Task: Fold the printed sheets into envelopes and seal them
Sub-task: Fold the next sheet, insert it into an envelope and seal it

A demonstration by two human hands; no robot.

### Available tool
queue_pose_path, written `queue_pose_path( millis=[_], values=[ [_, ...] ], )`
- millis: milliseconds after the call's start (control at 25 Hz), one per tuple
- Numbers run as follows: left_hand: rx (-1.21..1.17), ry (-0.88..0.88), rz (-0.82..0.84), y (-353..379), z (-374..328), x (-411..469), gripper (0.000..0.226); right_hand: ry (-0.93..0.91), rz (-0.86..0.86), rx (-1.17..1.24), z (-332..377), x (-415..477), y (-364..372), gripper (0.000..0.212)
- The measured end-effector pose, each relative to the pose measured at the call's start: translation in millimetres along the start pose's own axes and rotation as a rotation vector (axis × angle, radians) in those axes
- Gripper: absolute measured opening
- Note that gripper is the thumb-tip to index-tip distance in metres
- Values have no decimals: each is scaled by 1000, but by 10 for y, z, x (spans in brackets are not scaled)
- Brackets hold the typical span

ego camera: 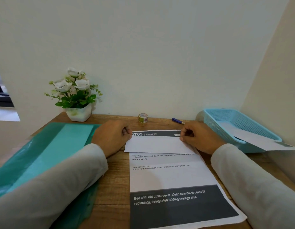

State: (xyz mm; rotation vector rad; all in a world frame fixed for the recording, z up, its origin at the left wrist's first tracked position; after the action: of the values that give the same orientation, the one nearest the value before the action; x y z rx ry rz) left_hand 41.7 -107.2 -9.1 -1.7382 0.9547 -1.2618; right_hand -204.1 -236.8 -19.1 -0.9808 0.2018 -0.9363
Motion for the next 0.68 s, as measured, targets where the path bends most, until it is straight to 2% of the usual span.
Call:
queue_pose_path(
  millis=[120, 240, 400, 560, 680],
  values=[
    [-32, -1, -52, -270, -27, 4, 8, -25, 45, -109, 128, -80, 9, 16],
    [-105, 39, -85, -650, -36, -155, 7, -69, -20, -43, 373, -222, -112, 10],
    [-68, 96, -10, -1001, 189, -606, 5, -176, 3, 42, 982, -463, -53, 12],
    [11, 70, 257, -1044, 670, -1200, 7, -301, 184, 109, 1819, -756, 373, 7],
    [97, 33, 468, -943, 1000, -1666, 28, -374, 356, 229, 2401, -917, 863, 10]
  ],
)
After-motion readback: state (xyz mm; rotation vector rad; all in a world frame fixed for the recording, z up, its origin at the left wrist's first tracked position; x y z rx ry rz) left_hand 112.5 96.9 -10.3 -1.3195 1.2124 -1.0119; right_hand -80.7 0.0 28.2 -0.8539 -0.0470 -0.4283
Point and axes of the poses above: each hand's wrist, its own x-axis towards the middle knuckle, its own y-axis out of the palm, z = x × y, the point moved 10 cm from there along x, towards the middle knuckle, and after that the axes turned 12 degrees about x, right-handed, at the moved point
